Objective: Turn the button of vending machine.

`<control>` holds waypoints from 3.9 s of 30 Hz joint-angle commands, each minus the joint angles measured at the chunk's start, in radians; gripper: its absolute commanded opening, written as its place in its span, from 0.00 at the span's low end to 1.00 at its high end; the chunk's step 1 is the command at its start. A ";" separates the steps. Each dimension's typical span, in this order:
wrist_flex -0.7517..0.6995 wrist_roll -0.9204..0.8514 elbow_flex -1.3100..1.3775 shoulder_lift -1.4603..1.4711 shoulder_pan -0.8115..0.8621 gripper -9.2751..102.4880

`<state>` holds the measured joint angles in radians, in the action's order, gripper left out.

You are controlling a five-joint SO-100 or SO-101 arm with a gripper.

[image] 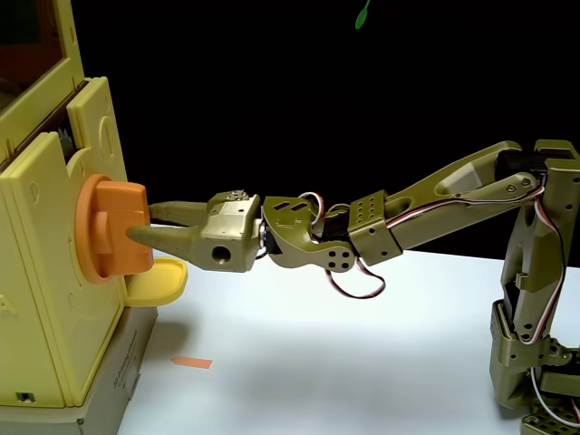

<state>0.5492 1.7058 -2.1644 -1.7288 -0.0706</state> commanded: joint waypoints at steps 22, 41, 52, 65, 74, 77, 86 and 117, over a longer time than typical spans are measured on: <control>-0.273 -2.611 -0.506 -0.681 0.026 0.46; 0.067 -2.948 -0.064 -0.026 0.106 0.43; 0.078 -2.939 0.069 0.086 0.112 0.40; 0.080 -2.985 0.167 0.179 0.120 0.34; 0.097 -2.991 0.166 0.193 0.121 0.16; 0.117 -2.979 0.164 0.193 0.117 0.09; 0.124 -2.961 0.161 0.189 0.109 0.07; -0.239 -0.927 0.104 -0.060 0.121 0.07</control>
<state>0.3313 0.4955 -2.0586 -1.7043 0.0430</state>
